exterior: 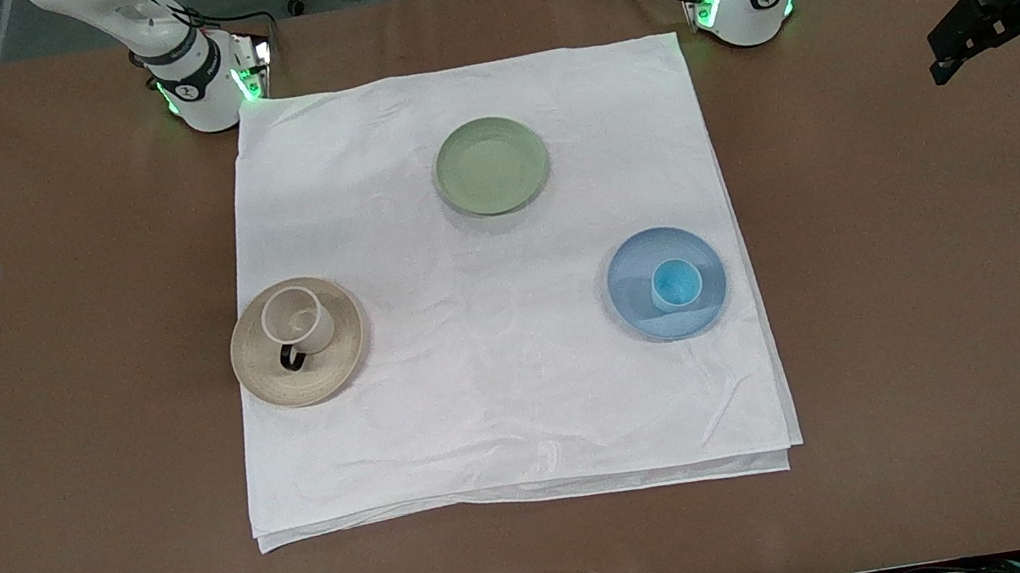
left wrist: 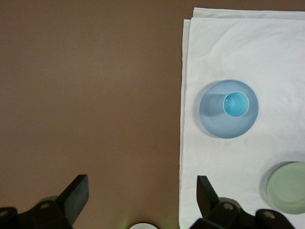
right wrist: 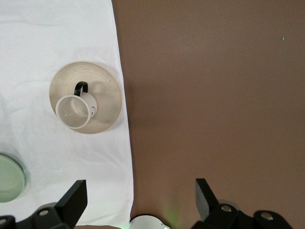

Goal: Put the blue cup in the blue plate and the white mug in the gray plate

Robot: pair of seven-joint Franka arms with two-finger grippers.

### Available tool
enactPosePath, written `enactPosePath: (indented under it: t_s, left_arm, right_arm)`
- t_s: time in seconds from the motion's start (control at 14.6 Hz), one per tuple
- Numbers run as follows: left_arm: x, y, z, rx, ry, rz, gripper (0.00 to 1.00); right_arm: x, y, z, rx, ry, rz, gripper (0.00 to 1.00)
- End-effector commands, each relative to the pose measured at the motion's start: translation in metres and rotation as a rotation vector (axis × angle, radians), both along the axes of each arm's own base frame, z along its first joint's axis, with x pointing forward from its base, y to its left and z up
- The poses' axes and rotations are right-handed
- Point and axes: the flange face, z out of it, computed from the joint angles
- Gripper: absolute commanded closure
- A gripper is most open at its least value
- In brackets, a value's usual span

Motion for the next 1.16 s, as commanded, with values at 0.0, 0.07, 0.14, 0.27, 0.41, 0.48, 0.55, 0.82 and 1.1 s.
enactPosePath:
  t_s: [0.0, 0.07, 0.14, 0.27, 0.41, 0.48, 0.55, 0.82, 1.1]
  left_arm:
    - [-0.009, -0.008, -0.005, -0.01, 0.008, -0.022, 0.0]
    - [-0.008, -0.009, -0.005, -0.01, 0.007, -0.033, 0.0]
    - [-0.007, -0.009, -0.005, -0.011, 0.009, -0.034, 0.0]
    - [-0.005, -0.009, -0.004, -0.013, 0.004, -0.036, 0.0]
    - [0.001, -0.01, -0.005, -0.015, 0.004, -0.038, 0.0]
    - [0.002, -0.01, -0.006, -0.013, 0.006, -0.038, 0.0]
    - [0.002, -0.01, -0.006, -0.013, 0.007, -0.038, 0.0]
    - [0.001, -0.008, -0.004, -0.012, 0.004, -0.031, 0.0]
    - [0.001, -0.008, -0.004, -0.012, 0.004, -0.03, 0.0]
  right_arm:
    - [-0.035, 0.01, 0.004, -0.026, -0.02, -0.024, 0.0]
    - [-0.044, 0.012, 0.008, -0.027, -0.035, -0.022, 0.0]
    - [-0.047, 0.014, 0.013, -0.027, -0.044, -0.018, 0.0]
    - [-0.048, 0.015, 0.014, -0.028, -0.049, -0.018, 0.0]
    - [-0.048, 0.014, 0.015, -0.023, -0.052, -0.019, 0.0]
    - [-0.049, 0.014, 0.016, -0.021, -0.054, -0.021, 0.0]
    - [-0.05, 0.014, 0.017, -0.02, -0.055, -0.021, 0.0]
    - [-0.054, 0.014, 0.028, -0.015, -0.088, -0.023, 0.0]
    - [-0.053, 0.014, 0.034, -0.011, -0.117, -0.023, 0.0]
